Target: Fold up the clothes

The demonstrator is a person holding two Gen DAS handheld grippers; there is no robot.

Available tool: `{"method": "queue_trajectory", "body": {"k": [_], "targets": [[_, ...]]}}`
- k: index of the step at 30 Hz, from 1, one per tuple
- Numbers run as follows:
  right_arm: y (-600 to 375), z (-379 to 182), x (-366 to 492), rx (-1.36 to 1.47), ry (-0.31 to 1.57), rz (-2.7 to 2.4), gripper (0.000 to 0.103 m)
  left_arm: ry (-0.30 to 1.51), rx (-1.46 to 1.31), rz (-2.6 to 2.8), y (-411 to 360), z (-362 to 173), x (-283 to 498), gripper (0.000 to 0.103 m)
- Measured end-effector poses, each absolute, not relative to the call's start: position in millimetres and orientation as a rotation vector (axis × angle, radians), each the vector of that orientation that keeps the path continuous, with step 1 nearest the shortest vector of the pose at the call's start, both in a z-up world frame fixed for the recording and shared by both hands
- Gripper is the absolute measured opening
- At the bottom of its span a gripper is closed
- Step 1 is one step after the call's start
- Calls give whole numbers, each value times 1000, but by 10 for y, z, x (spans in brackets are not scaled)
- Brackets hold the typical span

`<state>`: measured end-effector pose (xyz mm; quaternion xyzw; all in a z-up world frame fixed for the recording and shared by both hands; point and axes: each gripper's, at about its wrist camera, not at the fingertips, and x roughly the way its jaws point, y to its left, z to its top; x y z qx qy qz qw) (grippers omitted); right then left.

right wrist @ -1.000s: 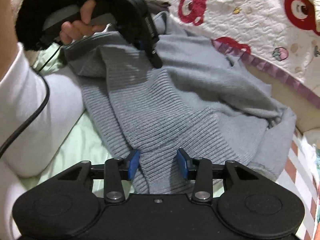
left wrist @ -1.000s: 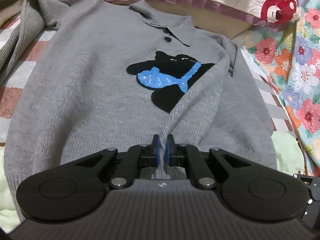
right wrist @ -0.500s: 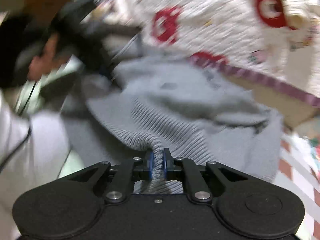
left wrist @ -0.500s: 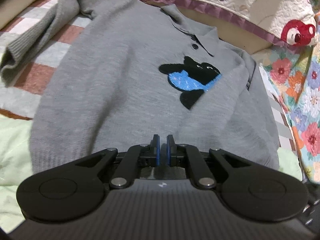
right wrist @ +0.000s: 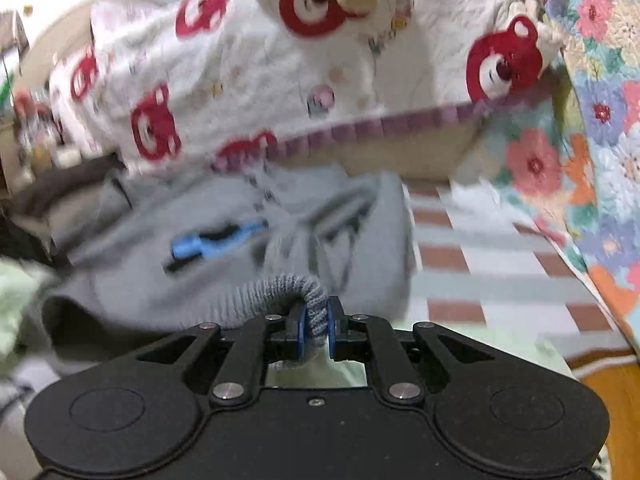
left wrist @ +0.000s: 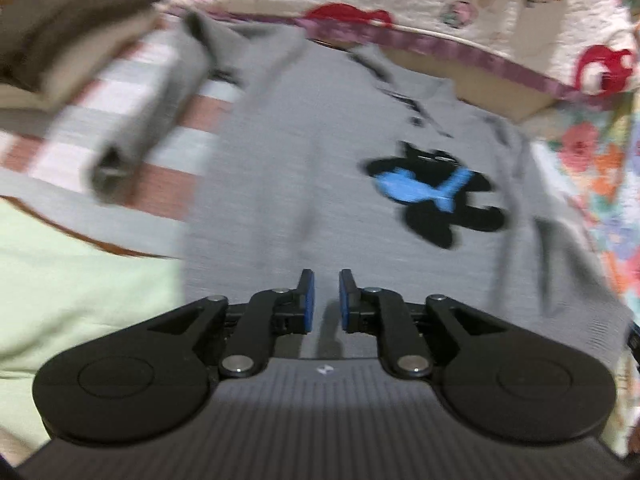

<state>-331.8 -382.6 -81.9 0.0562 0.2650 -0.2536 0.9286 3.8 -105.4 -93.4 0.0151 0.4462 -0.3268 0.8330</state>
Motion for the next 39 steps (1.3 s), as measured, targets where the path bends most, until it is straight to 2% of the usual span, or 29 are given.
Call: {"method": "queue_trajectory", "body": {"k": [2, 4, 6, 7, 9, 10, 11, 16, 19, 22, 26, 30, 32, 39], "targets": [[-3744, -939, -3298, 33, 595, -515, 15, 945, 25, -630, -926, -927, 137, 35], [-3651, -1026, -3271, -50, 622, -500, 27, 966, -22, -585, -795, -973, 281, 44], [-3635, -1118, -3188, -95, 634, -482, 41, 985, -69, -539, -663, -1018, 425, 47], [-3668, -1150, -3140, -84, 633, -465, 42, 1001, -94, -522, -619, -1067, 495, 48], [-3788, -1180, -3049, -13, 619, -416, 40, 1048, -151, -505, -576, -1219, 626, 50], [-3848, -1195, -3003, 23, 612, -392, 32, 1074, -188, -505, -561, -1292, 682, 50], [-3908, -1210, -2958, 58, 605, -367, 9, 1089, -220, -506, -543, -1341, 713, 50], [-3927, -230, -3337, 205, 222, -326, 8, 1080, -297, -526, -409, -1311, 672, 50], [-3858, -17, -3886, 274, 89, -461, 5, 1089, -308, -527, -353, -1321, 625, 50], [-3927, -587, -4075, 385, 339, -571, 5, 1099, -290, -543, -404, -1332, 626, 52], [-3962, -1162, -4176, 570, 502, -586, 6, 1098, -243, -572, -484, -1313, 560, 56], [-4018, -1216, -4083, 563, 531, -572, 7, 1113, -333, -629, -427, -1306, 486, 59], [-4048, -1201, -4041, 545, 534, -567, 8, 1122, -369, -664, -426, -1302, 432, 64], [-4072, -1219, -3998, 494, 558, -567, 11, 1157, -191, -742, -725, -1291, 213, 67]]}}
